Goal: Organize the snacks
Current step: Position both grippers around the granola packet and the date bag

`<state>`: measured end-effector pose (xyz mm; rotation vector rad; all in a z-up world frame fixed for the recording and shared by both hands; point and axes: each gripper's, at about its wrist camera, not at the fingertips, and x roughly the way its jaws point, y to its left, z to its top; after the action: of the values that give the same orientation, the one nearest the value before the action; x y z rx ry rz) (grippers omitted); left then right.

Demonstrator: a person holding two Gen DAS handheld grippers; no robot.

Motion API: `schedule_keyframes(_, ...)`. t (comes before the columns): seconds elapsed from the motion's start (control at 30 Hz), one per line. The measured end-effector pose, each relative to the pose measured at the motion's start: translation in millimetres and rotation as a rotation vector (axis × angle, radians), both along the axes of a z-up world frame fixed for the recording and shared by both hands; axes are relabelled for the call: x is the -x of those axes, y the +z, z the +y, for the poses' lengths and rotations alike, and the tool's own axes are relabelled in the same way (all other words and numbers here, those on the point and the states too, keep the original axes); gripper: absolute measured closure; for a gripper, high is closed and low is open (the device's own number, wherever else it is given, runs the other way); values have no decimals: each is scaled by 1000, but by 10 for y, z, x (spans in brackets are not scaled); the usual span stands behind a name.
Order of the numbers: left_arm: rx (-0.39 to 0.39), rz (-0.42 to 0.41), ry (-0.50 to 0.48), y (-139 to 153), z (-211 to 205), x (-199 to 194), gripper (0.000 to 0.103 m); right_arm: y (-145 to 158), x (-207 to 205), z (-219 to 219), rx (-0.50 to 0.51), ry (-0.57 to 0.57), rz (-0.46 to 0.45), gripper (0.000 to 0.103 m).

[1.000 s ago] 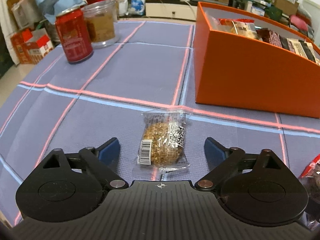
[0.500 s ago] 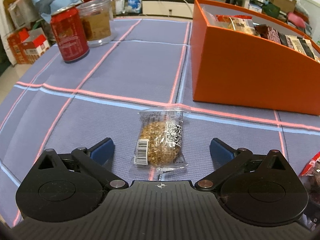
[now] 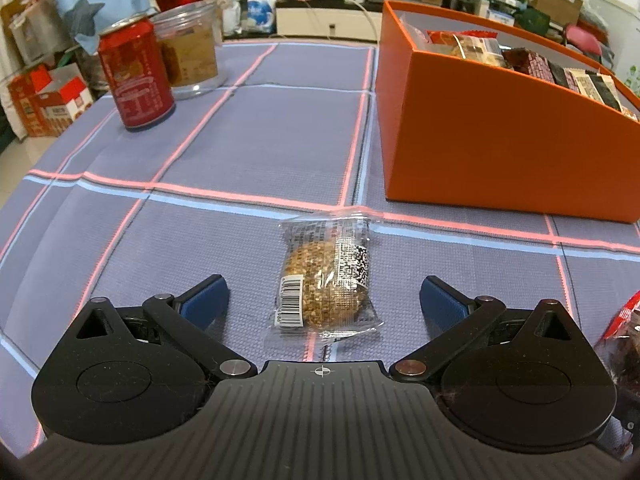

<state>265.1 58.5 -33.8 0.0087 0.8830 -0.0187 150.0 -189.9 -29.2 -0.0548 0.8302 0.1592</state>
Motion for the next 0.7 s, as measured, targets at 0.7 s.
schedule_keyframes(0.7,4,-20,-13,49,40,90,20,29,5,-43,10,-8,16,16)
